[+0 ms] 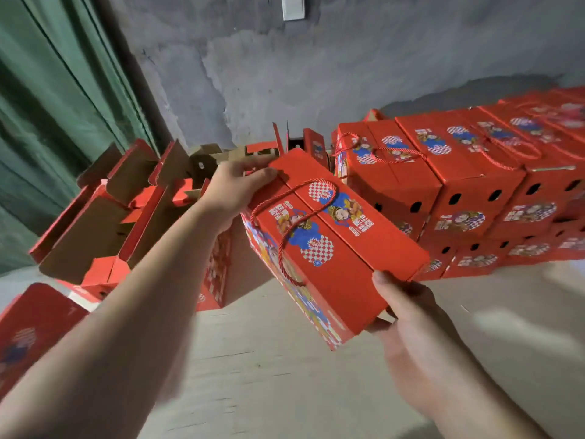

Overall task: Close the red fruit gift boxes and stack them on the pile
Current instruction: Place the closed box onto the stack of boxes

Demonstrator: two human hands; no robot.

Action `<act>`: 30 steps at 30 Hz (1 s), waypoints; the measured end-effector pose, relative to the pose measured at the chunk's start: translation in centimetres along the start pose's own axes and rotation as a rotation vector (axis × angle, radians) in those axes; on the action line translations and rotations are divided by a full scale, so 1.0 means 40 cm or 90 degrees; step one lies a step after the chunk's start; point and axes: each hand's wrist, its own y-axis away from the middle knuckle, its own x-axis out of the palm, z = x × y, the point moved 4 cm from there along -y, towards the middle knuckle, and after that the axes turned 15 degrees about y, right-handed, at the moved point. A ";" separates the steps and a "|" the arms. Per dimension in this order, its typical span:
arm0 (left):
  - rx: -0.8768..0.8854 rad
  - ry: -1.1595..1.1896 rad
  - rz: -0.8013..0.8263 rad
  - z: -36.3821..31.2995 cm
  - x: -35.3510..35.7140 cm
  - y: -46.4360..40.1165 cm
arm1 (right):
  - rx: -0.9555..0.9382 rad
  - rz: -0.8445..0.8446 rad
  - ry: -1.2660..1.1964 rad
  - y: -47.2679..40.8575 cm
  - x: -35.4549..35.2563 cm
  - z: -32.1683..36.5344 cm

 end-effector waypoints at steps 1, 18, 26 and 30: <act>0.012 -0.004 0.002 -0.022 0.003 -0.056 | -0.010 -0.019 -0.036 -0.011 0.032 0.023; 0.002 0.302 0.001 0.249 0.188 0.116 | -0.044 -0.121 0.024 -0.264 0.278 -0.029; -0.077 0.286 0.066 0.231 0.122 -0.031 | -0.005 0.031 0.192 -0.285 0.242 0.051; -0.133 0.291 -0.017 0.251 0.153 0.025 | -0.003 0.024 0.208 -0.236 0.223 0.013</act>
